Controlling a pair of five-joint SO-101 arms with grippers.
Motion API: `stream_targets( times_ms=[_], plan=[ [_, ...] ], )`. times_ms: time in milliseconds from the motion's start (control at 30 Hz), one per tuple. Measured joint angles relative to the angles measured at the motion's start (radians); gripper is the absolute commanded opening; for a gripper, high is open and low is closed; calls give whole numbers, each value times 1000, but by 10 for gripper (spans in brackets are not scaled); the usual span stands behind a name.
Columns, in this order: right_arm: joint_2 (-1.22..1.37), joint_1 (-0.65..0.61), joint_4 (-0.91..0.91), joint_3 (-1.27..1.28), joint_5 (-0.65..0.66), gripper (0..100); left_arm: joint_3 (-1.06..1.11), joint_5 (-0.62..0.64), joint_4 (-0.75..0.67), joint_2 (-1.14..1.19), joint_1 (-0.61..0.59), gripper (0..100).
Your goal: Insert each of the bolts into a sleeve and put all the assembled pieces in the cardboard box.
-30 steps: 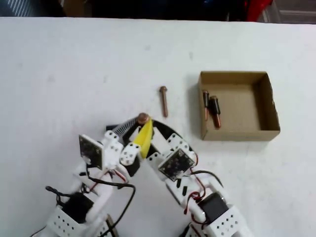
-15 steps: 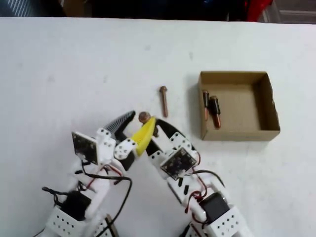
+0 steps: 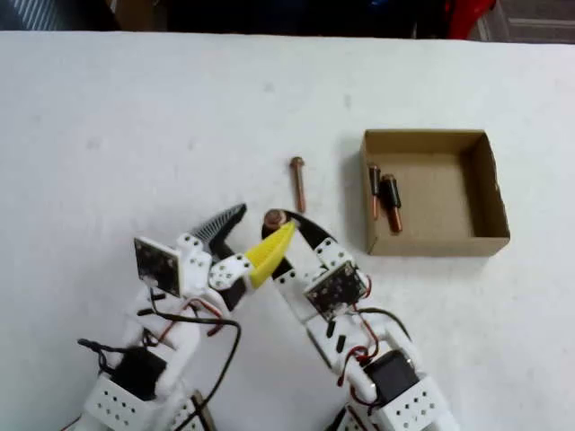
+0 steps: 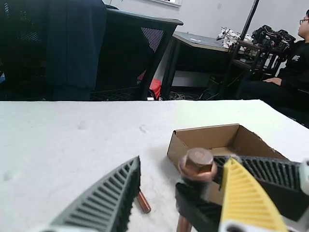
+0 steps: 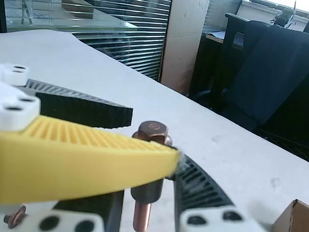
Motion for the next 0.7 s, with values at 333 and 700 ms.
stream_targets(
  times_ms=[333, 700],
  plan=[
    [0, -3, 86, 0, -5, 17, -95, -3, 0, 0, 0, 286],
    [0, 20, 147, 0, -5, 17, -244, -3, 184, 0, -187, 46]
  ],
)
